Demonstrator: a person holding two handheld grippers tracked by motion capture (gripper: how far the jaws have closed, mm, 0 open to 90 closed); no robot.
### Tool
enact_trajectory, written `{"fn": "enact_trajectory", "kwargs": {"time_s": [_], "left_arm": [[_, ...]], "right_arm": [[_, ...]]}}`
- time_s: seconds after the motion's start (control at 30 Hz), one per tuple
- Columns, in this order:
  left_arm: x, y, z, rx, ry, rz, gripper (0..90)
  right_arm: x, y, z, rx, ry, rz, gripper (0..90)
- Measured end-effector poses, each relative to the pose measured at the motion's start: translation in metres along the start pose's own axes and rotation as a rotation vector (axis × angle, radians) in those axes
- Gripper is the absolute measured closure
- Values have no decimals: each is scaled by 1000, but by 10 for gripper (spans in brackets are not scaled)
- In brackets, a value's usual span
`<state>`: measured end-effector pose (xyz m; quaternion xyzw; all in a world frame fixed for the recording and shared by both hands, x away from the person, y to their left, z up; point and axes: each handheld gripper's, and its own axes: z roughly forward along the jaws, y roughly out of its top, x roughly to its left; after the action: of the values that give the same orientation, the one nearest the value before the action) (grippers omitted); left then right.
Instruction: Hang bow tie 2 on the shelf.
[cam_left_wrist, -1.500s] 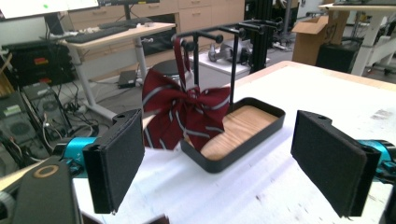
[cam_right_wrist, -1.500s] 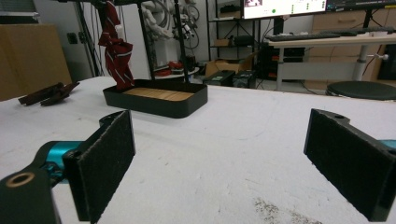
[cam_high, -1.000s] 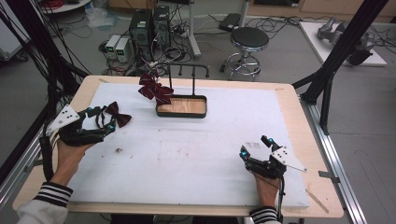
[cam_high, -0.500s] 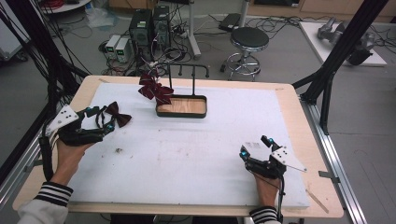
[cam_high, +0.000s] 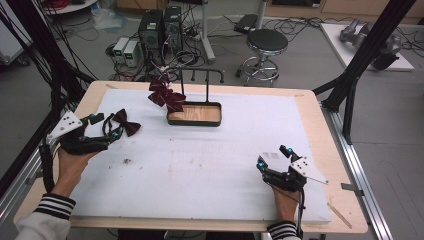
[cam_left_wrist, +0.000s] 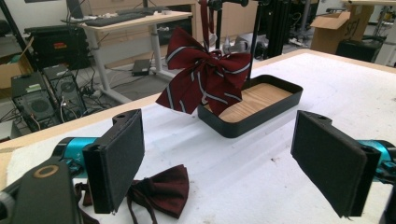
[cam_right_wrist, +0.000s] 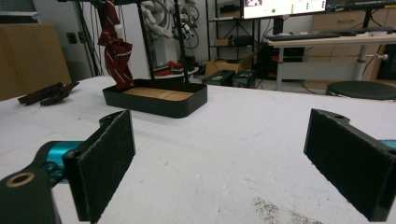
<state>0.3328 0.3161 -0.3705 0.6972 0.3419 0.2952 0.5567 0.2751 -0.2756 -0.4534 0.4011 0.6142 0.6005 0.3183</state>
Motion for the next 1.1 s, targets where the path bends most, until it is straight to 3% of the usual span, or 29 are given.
{"fn": "enact_trajectory", "kwargs": {"time_s": [0.73,1.1], "left_arm": [[41,23,27,152,37,-25,189],[55,20,51,261,33,-62,197]], "right_arm": [[-1,0,0,-4,-1,-4,80],[-1,0,0,-5,0,-1,80]]}}
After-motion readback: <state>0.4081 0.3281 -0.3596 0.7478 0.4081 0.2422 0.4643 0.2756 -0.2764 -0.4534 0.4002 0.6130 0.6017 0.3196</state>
